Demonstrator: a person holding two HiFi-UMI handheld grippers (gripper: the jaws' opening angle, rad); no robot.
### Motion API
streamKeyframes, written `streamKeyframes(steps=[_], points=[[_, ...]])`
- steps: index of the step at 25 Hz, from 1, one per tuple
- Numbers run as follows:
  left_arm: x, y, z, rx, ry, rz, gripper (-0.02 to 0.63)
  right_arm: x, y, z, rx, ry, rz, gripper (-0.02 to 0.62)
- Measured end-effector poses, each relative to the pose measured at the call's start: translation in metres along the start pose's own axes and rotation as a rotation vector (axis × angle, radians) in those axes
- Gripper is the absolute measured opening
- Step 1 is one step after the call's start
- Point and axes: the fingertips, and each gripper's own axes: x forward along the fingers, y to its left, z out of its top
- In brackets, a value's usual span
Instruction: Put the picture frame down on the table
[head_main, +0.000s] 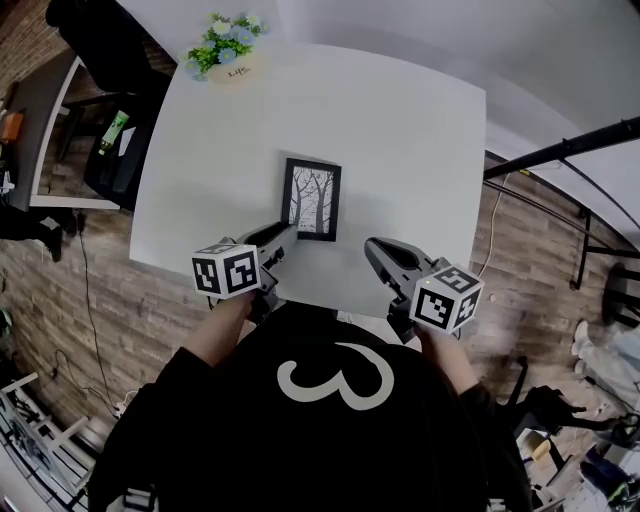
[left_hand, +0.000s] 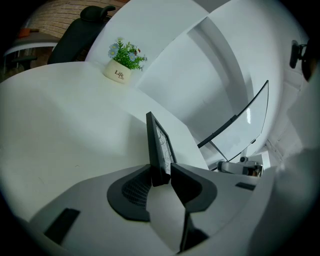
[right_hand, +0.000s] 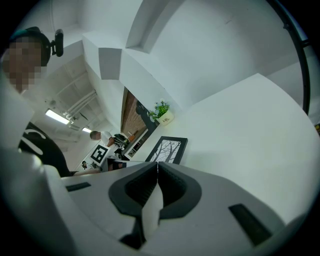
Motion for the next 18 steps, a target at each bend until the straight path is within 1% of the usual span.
streamKeyframes(steps=[16, 18], points=[[0.008, 0.011, -0.005, 0.071, 0.072, 0.088, 0.143, -0.012, -0.015, 0.002, 0.026, -0.039, -0.036, 0.023], [0.009, 0.013, -0.007, 0.088, 0.091, 0.1, 0.165, -0.013, -0.013, 0.003, 0.025, -0.042, -0.036, 0.025]])
